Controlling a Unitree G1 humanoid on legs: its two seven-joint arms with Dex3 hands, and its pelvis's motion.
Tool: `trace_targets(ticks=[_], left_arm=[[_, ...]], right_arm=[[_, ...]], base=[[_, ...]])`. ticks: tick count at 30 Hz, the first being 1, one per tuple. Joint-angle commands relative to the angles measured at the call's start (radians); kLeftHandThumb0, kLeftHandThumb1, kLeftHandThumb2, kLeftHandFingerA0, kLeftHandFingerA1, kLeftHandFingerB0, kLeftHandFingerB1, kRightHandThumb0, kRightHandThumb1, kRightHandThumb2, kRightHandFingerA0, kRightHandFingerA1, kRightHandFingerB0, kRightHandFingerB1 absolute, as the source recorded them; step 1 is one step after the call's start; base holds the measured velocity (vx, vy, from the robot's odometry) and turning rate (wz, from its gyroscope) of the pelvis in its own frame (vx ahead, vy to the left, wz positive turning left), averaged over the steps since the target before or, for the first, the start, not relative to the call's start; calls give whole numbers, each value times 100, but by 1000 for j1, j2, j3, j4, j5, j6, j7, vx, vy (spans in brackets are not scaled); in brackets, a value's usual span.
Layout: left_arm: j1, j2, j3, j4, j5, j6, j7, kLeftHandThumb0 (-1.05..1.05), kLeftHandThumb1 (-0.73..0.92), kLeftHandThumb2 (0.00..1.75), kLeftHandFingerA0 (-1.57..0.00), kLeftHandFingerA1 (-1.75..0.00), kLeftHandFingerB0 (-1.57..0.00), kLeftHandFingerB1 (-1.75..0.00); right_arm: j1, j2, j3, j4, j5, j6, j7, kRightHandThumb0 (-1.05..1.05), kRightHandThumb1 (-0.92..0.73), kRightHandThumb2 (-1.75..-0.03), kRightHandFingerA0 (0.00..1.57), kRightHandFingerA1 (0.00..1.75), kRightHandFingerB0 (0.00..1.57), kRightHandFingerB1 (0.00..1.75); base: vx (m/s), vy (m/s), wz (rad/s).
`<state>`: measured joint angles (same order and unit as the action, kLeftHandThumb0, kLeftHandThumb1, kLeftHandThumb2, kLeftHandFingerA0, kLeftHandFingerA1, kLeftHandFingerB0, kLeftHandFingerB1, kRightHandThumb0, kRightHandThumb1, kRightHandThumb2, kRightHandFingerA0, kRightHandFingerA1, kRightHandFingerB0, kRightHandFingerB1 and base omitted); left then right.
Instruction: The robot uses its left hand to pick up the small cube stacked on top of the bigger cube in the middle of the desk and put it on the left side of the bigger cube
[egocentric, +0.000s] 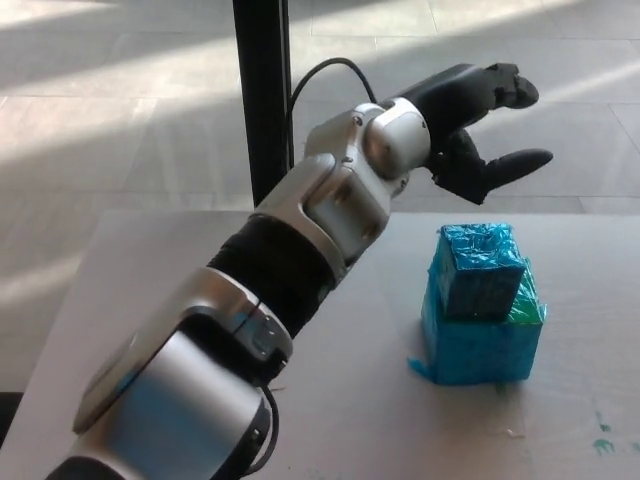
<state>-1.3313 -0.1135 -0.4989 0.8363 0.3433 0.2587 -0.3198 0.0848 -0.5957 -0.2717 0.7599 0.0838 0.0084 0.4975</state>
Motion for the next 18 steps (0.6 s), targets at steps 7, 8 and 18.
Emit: trace_targets(ticks=[7,8,18], left_arm=[[-26,-14,-259,20,203,8,-72,-103,55,108,0,-18,-11,-12],[-26,-13,-261,19,203,9,-72,-103,55,108,0,-18,-11,-12],[30,-37,-304,-4,226,45,-148,-101,49,105,0,-20,-3,0]], right_arm=[[-19,-30,3,21,4,-28,18,-55,-69,-61,49,59,41,36],[-19,-30,3,21,4,-29,18,-55,-69,-61,49,59,41,36],[-47,-29,15,12,-4,12,0,-50,-71,-61,50,58,41,35]], base=[[0,0,0],[0,0,0],[0,0,0]])
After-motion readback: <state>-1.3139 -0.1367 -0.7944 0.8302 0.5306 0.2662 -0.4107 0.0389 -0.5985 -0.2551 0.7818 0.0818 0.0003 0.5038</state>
